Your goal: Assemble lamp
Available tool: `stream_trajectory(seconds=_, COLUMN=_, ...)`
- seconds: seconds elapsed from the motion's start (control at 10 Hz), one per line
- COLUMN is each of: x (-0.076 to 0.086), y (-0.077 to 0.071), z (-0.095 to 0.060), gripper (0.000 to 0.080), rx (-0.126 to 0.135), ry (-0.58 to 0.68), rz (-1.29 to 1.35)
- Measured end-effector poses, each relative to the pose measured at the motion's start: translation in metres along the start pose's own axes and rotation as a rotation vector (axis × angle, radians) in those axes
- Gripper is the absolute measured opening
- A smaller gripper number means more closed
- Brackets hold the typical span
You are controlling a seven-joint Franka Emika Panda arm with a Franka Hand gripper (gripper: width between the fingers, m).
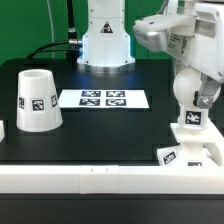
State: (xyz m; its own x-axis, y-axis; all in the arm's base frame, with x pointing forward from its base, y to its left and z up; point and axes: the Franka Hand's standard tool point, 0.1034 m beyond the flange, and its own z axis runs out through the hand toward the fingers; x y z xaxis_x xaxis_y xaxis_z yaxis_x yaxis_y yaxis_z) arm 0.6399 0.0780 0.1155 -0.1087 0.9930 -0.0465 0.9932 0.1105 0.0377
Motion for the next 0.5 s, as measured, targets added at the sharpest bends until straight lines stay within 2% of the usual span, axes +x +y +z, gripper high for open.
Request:
stream_trajectory(seconds=0.3, x=-0.0038, y=-0.0038, z=0.0003, gripper=0.0574, rx=0.027, ry=-0.003, rz=0.064)
stream_trajectory(seconds=0.5, x=-0.0033, y=-0.0042, z=0.0006, gripper=0.0574, rx=0.029, ry=-0.003, rz=0.273)
